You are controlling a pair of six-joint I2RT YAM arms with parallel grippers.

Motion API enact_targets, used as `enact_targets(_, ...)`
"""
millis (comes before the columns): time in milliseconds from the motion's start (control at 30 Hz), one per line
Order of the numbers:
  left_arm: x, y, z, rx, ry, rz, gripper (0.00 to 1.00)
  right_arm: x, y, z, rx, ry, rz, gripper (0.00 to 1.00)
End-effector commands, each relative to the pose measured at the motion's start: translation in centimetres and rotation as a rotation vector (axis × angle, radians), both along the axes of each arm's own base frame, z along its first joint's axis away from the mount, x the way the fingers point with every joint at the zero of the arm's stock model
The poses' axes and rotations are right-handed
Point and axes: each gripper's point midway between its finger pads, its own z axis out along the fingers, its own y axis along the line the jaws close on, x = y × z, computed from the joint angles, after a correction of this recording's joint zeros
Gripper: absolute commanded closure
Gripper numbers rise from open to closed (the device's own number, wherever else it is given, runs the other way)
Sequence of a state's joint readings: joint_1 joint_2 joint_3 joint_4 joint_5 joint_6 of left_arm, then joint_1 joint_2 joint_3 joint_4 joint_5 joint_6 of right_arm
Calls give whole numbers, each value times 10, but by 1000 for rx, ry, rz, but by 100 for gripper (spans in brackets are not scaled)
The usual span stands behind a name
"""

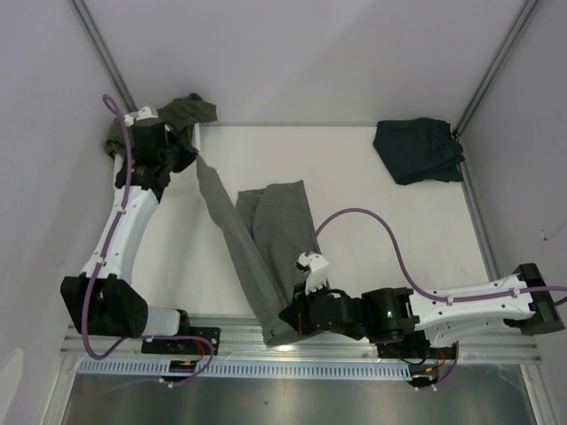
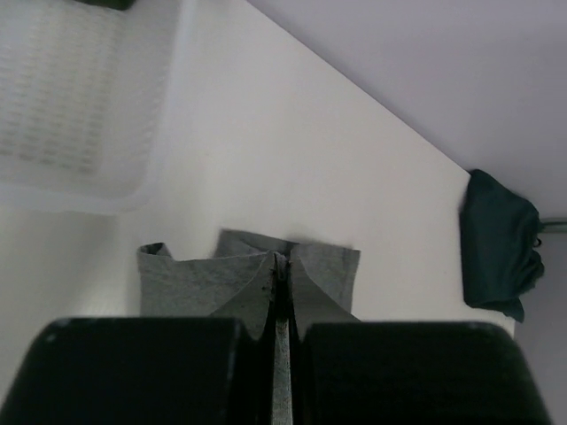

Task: Fold and stack the shorts
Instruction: Fold the shorts

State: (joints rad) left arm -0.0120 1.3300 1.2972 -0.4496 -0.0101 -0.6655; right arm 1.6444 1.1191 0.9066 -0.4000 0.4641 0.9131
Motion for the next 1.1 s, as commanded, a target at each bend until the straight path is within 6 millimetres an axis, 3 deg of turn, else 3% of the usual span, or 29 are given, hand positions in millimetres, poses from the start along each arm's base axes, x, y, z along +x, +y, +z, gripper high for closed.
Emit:
enact_targets(0,32,-37,43,-37,-146,-44,100,9,-21,-13,-4,47,-107,100)
enact_targets(267,65,-112,39,-16,-166,-135,100,18,-53,-40,15,81,-264,100)
enact_targets(300,68,-117,37,-12,-167,-135,100,20,-57,-42,14,84,-284,100)
enact_targets(333,72,-119,48,-10,-190,-124,100,21,-65,-48,-10,89,-309,100)
enact_targets(400,79,-126,33,23,-150,-112,100,28,-83,-59,-56,91,-378,100)
enact_targets(433,82,-129,43,40,-159,-112,100,31,-88,-62,-67,87,-407,100)
enact_targets(500,88,-138,27,78,-121,-114,100,37,-108,-74,-139,74,-459,100)
enact_targets(533,92,-138,37,99,-140,-95,100,38,-112,-77,-134,88,-494,100)
enact_targets(600,95,-149,19,140,-98,-98,100,42,-129,-89,-189,78,-535,100)
enact_targets(633,97,-153,24,160,-111,-88,100,43,-133,-91,-183,95,-563,100)
enact_targets(800,112,-174,3,200,-78,-95,100,49,-158,-116,-270,102,-626,100)
enact_targets(967,130,-202,-43,309,-6,-102,100,50,-178,-140,-345,120,-682,100)
enact_targets(1033,135,-217,-46,316,-15,-121,97,51,-188,-151,-396,122,-704,100)
enact_targets(1067,139,-222,-67,330,17,-131,94,51,-189,-154,-407,126,-706,94)
